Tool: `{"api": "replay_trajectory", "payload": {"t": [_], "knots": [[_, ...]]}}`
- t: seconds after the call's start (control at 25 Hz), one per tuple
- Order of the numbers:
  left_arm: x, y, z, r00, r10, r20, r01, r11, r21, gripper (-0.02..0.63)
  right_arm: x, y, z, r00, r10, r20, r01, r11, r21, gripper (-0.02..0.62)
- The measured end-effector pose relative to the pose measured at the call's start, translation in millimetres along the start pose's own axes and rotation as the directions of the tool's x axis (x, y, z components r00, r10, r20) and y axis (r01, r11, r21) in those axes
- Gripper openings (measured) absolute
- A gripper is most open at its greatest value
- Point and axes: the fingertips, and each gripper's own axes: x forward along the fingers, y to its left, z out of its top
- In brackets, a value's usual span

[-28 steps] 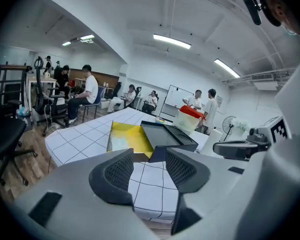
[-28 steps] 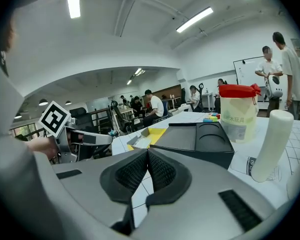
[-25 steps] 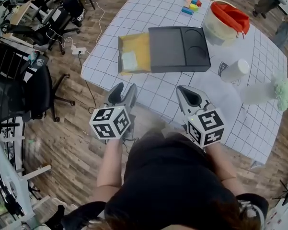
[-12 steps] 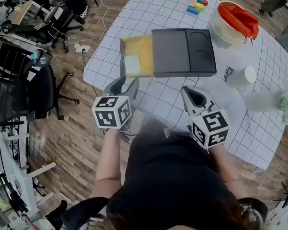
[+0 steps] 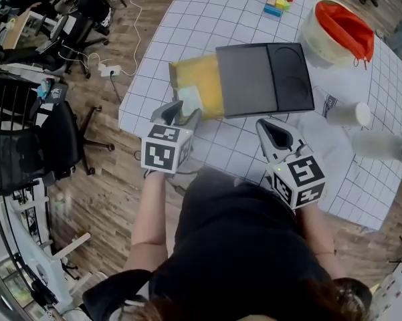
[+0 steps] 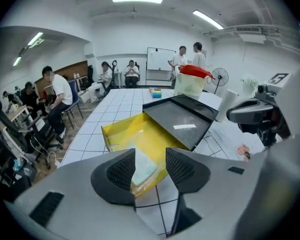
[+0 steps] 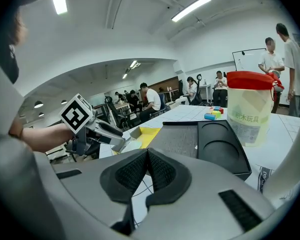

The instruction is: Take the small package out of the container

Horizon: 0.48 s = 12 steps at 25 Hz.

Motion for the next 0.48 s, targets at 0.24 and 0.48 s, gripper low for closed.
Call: {"api": "replay_trajectory", "payload": {"t": [0.24,0.48], "knots": [[26.9,5.3,-0.5,0.988,-0.082,-0.129,0.094,0.991,0.092,0.204,21.0,2.4,2.7,0.999,-0.009,-0.039,0.010,1.000,0.027,0.015],[47.5,12.0,-8.0,0.966,-0.093,-0.240,0.136,0.976,0.170,0.203,32.5,-4.1,1.1,0.997,-0.021,-0.070,0.025,0.998,0.051,0.015]]}}
